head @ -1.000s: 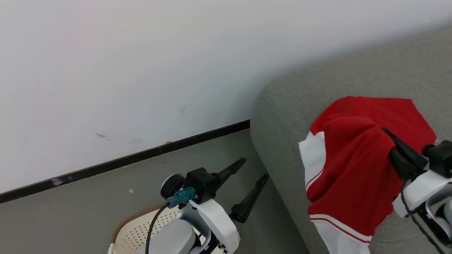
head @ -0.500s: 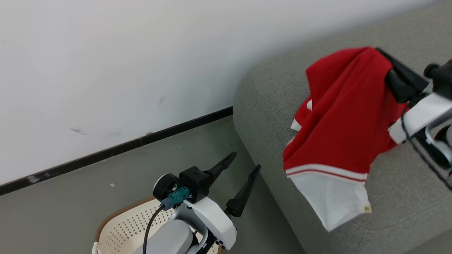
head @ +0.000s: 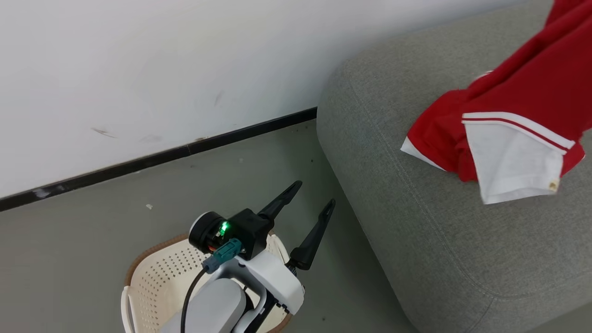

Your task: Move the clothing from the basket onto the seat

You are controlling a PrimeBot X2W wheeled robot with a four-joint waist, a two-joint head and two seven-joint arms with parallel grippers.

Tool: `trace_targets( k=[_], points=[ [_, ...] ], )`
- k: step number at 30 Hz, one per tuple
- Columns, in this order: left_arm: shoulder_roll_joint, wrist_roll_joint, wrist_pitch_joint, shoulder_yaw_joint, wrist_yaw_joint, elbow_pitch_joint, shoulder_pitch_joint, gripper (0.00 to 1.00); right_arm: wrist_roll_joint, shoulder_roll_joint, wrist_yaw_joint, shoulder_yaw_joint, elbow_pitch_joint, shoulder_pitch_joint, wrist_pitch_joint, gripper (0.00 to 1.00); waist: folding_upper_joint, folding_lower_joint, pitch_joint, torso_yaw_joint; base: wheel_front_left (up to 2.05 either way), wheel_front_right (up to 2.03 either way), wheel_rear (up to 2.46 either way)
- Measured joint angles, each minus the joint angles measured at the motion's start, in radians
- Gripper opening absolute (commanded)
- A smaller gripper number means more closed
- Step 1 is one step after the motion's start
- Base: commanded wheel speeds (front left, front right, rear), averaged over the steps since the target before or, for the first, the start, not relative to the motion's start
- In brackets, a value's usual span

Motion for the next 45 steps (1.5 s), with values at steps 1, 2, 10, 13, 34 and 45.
trace_targets(
  k=[1, 2, 10, 13, 34, 45],
  points=[
    [0.001, 0.005, 0.004, -0.001, 0.006, -0.009, -0.008, 1.00, -0.001, -0.005, 0.000, -0.008, 0.024, 0.000, 0.000, 0.00, 0.0000, 0.0000, 0.007, 0.005, 0.00, 0.00, 0.00],
    [0.000, 0.011, 0.006, -0.002, 0.007, -0.017, -0.015, 1.00, -0.001, -0.009, 0.000, -0.014, 0.045, 0.002, 0.000, 0.00, 0.0000, 0.0000, 0.015, 0.009, 0.00, 0.00, 0.00],
    [0.005, 0.029, 0.037, -0.029, 0.007, -0.055, -0.034, 1.00, -0.007, 0.012, 0.000, -0.075, 0.227, 0.104, -0.009, 0.00, 0.0000, 0.0000, 0.074, 0.043, 0.00, 0.00, 0.00],
    [0.008, 0.036, 0.050, -0.040, 0.007, -0.065, -0.041, 1.00, -0.007, 0.042, 0.000, -0.082, 0.267, 0.131, -0.023, 0.00, 0.0000, 0.0000, 0.097, 0.053, 0.00, 0.00, 0.00],
    [0.030, 0.052, 0.086, -0.038, 0.001, -0.114, -0.115, 1.00, -0.099, 0.178, 0.000, -0.087, 0.381, 0.142, -0.081, 0.18, 0.0000, 0.0000, 0.223, 0.099, 0.00, 0.00, 0.00],
    [0.046, 0.052, 0.079, -0.013, 0.001, -0.105, -0.115, 1.00, -0.103, 0.197, 0.000, -0.099, 0.360, 0.129, -0.090, 1.00, 0.0000, 0.0000, 0.238, 0.071, 0.00, 0.00, 0.00]
  ],
)
